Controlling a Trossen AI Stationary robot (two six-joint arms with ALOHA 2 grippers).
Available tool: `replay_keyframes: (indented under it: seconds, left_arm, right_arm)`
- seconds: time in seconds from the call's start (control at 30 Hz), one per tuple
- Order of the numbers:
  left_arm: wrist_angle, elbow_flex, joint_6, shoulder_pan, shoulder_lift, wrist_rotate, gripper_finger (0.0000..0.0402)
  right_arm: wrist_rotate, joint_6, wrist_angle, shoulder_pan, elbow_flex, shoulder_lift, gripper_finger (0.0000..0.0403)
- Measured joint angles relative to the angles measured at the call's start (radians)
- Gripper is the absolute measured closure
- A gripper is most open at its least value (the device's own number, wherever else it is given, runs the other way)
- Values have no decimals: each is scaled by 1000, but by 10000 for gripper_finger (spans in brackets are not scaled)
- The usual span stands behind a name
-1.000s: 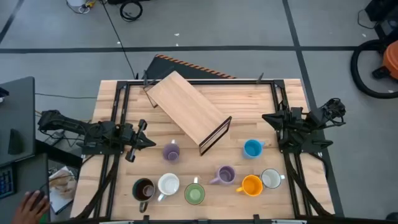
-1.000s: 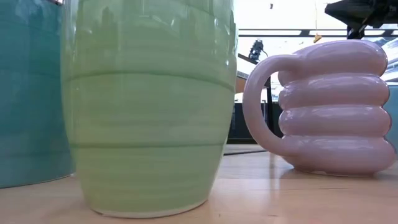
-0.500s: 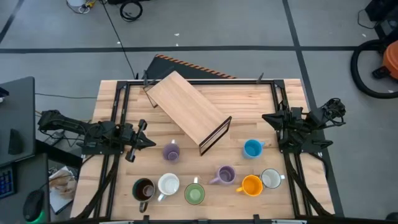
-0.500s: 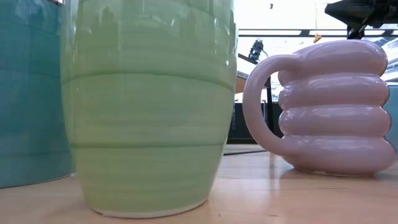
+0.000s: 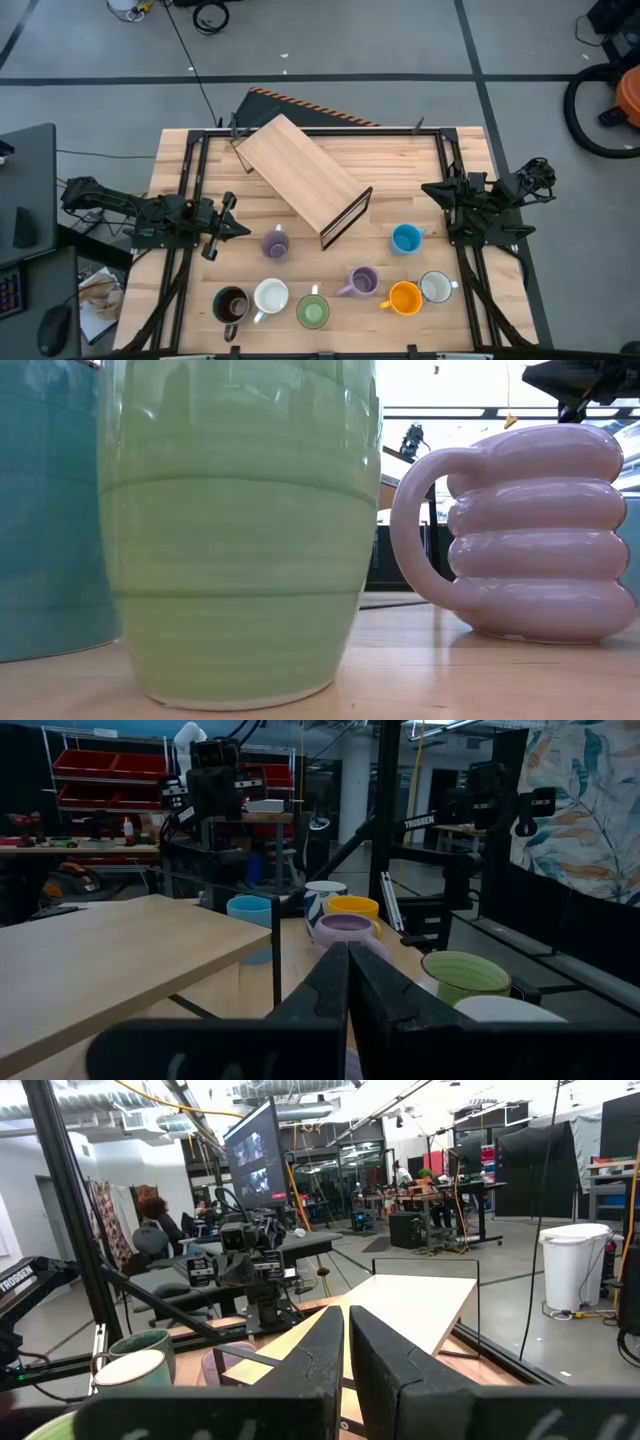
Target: Place coffee mugs
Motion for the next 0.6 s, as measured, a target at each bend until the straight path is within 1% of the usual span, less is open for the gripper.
replay_keyframes:
  seconds: [0.5, 0.6]
  left_arm:
    - [2, 0, 1, 0, 0, 0, 392]
    - [61, 0, 14, 0, 0, 0, 392]
  right_arm:
    - [0, 0, 0, 0, 0, 0, 376]
    - [0, 0, 0, 0, 0, 0, 376]
